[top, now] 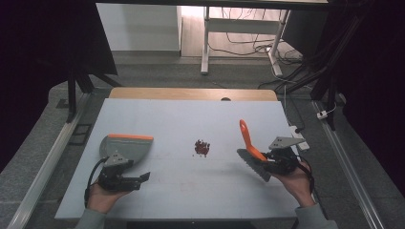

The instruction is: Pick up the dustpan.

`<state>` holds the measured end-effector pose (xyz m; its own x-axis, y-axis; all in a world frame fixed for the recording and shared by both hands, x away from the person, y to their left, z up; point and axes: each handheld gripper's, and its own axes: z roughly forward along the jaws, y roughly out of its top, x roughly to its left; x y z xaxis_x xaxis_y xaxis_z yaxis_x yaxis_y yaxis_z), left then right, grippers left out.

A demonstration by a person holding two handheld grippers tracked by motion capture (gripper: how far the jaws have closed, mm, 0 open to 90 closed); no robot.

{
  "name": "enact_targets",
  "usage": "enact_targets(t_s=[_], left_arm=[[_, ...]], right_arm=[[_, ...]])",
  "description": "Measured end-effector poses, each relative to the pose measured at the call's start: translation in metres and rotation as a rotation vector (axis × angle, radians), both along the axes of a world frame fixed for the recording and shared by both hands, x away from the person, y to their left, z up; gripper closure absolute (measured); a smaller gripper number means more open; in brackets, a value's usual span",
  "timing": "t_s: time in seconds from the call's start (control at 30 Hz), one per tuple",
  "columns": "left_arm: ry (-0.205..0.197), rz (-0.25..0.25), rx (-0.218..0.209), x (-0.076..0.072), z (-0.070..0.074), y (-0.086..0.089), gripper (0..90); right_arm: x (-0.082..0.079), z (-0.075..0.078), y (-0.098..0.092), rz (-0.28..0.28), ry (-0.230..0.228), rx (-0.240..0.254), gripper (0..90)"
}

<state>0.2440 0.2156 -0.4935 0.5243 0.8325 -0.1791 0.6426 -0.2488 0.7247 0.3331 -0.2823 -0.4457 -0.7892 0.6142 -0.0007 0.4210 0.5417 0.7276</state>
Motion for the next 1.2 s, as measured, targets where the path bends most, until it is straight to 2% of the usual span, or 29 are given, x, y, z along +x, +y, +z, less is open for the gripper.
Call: enact_targets(t_s=[1.2], left_arm=[[0.012, -0.025, 0.028, 0.0027, 0.0002, -0.0003, 18.7]], right_arm=[[-0.0019, 0.0018, 0.0006, -0.013, -0.016, -0.001, 70.3]])
